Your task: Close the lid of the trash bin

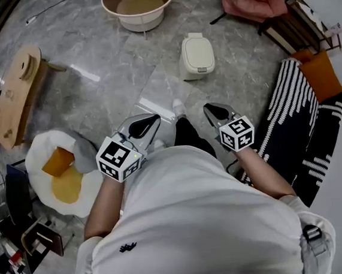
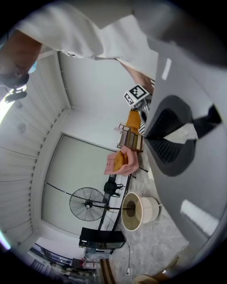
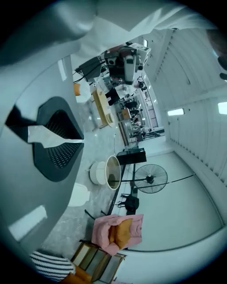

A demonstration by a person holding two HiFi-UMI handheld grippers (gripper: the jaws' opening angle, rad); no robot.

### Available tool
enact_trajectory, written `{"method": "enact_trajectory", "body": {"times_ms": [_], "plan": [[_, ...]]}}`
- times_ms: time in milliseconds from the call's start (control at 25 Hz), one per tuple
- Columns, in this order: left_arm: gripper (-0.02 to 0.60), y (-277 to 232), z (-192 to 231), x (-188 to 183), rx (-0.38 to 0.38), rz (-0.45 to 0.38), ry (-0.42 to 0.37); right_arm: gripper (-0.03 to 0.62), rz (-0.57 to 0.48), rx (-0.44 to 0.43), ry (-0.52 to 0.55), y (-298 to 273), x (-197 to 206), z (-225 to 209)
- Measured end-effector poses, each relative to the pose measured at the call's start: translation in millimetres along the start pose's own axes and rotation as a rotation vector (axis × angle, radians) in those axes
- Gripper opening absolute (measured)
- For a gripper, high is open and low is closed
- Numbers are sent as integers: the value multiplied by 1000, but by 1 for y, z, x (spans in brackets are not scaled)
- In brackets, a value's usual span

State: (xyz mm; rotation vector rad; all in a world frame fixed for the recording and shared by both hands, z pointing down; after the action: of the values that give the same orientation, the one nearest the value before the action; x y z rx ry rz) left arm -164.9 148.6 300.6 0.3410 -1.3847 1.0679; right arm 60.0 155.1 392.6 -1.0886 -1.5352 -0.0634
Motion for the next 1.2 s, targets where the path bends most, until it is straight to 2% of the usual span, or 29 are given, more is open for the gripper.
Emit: {"method": "enact_trajectory", "body": {"times_ms": [200, 440, 840, 1200], "plan": [[57, 24, -4, 4, -21, -2, -30, 25, -85, -26, 68, 26, -25, 48], [57, 40, -15, 5, -21, -21, -42, 25, -139, -32, 101, 45, -35, 77], [57, 67, -11, 18, -83, -37, -15, 19, -156, -65, 137, 48, -42, 95], [57, 65, -10, 19, -82, -45, -7, 9, -174, -75, 160, 46, -50, 101]]}}
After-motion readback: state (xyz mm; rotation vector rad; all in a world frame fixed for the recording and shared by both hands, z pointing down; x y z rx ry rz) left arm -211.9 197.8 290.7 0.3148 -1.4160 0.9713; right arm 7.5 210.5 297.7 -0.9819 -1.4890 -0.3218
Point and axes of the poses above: the fingertips, and each gripper's own axes: y backward along the fingers, z to its left, x out of its underside, the point moved 4 cm from there along y, backward along the fingers, and after that the axes turned 10 degrees about -x, right-handed, at the moved point
